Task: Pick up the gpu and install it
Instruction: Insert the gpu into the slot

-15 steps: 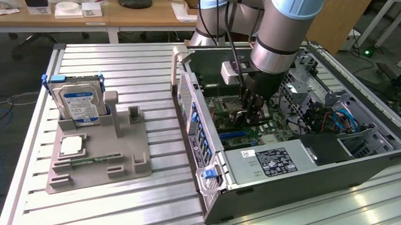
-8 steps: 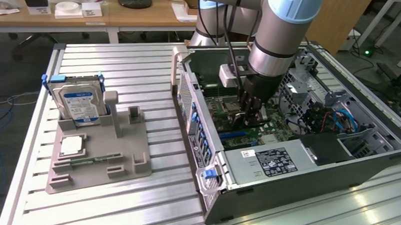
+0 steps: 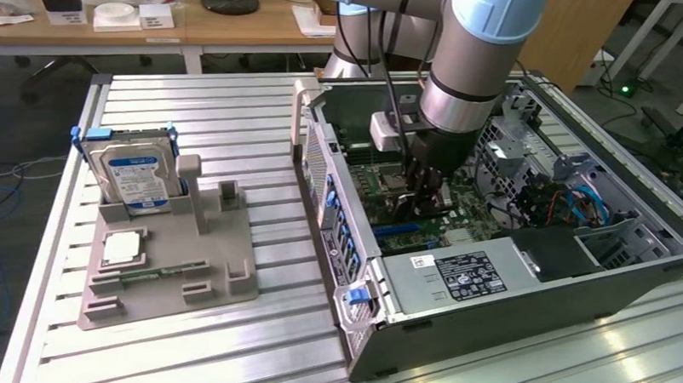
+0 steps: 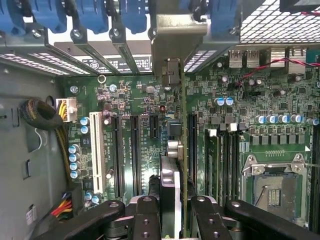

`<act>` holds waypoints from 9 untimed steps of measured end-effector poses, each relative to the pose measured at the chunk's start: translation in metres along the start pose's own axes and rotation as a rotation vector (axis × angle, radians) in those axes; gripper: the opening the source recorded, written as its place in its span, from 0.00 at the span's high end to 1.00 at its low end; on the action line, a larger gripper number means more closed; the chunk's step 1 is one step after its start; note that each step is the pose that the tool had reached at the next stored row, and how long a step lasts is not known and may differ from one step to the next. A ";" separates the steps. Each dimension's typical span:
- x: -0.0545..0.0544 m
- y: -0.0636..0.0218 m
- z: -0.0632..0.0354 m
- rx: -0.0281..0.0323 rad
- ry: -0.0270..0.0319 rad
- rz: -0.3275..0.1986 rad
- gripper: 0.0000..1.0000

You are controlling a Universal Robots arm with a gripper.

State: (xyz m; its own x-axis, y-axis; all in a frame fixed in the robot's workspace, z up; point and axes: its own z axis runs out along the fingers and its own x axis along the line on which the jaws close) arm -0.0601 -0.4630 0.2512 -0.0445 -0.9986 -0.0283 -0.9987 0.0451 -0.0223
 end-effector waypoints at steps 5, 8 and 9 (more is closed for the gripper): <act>0.000 0.0012 0.0043 0.0000 0.0001 0.000 0.72; 0.000 0.0031 0.0050 -0.0002 0.0004 0.000 0.72; 0.000 0.0035 0.0053 -0.0001 0.0003 0.000 0.72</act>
State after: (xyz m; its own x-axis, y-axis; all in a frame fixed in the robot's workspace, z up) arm -0.0635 -0.4631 0.2458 -0.0446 -0.9986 -0.0280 -0.9987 0.0452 -0.0222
